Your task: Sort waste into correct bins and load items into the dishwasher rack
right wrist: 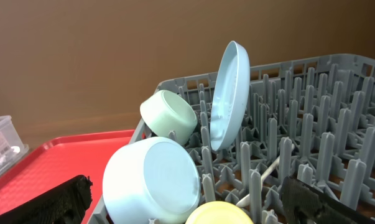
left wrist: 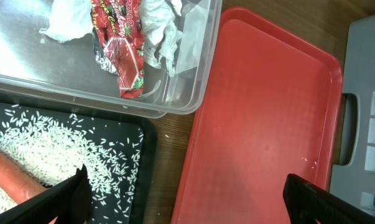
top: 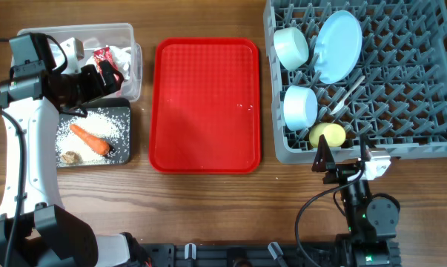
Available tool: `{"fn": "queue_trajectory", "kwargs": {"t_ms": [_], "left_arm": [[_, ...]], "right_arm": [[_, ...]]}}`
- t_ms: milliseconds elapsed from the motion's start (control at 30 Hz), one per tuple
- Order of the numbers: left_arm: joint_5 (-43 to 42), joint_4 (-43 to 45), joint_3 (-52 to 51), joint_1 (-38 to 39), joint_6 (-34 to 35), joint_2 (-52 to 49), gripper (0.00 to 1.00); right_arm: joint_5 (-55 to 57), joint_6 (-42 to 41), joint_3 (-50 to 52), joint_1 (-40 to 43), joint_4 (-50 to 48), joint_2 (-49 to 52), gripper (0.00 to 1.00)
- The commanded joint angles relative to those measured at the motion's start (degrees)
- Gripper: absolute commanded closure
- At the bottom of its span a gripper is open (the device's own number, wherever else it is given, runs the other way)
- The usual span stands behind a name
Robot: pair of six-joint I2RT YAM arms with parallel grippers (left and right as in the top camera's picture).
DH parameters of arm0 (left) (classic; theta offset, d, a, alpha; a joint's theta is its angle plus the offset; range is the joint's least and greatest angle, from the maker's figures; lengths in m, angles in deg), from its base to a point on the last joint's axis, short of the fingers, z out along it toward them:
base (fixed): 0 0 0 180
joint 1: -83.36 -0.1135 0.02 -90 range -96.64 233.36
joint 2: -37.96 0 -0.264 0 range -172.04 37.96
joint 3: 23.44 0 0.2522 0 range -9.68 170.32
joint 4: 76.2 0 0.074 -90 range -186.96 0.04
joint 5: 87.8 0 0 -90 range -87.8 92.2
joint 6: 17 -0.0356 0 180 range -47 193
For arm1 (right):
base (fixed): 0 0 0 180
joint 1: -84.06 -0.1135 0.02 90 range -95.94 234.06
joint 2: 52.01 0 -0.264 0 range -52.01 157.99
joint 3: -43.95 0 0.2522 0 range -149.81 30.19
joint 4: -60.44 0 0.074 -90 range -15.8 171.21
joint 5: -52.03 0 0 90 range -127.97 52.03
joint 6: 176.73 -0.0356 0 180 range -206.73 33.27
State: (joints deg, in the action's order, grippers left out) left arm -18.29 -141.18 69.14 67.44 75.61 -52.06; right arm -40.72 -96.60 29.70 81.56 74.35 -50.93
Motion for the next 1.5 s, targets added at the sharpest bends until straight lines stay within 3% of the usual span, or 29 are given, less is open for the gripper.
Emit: {"fn": "queue_trajectory", "kwargs": {"t_ms": [0,233,333,467,633,767,900,1167,1467], "left_arm": [[-0.5,0.1,0.8,-0.3,-0.9,-0.1,0.0],[-0.5,0.1,0.8,-0.2,-0.9,2.6,0.0],[-0.5,-0.7,0.8,2.4,-0.9,7.4,0.0],[6.3,0.6,-1.6,8.9,-1.7,14.6,0.0],[6.4,18.0,-19.7,15.2,-7.5,30.5,0.0],[5.8,33.8,-40.9,15.3,-3.2,46.0,0.0],[6.2,43.7,-55.0,15.3,0.2,58.4,0.0],[9.6,51.1,-71.5,15.3,4.3,79.4,0.0],[12.3,52.3,-78.5,11.5,4.3,89.9,0.0]], "right_arm": [[-0.7,-0.8,0.2,0.2,-0.3,-0.8,0.0],[-0.7,-0.8,0.2,0.2,-0.3,-0.8,0.01],[-0.7,-0.8,0.2,0.2,-0.3,-0.8,0.0],[-0.7,-0.8,0.2,0.2,-0.3,-0.8,0.0],[-0.7,-0.8,0.2,0.2,-0.3,-0.8,0.0],[-0.7,-0.8,0.2,0.2,-0.3,-0.8,0.0],[-0.7,-0.8,0.2,0.2,-0.3,-0.8,0.0],[-0.7,-0.8,0.2,0.2,-0.3,-0.8,0.0],[-0.7,-0.8,0.2,0.2,-0.3,-0.8,0.0]]}}
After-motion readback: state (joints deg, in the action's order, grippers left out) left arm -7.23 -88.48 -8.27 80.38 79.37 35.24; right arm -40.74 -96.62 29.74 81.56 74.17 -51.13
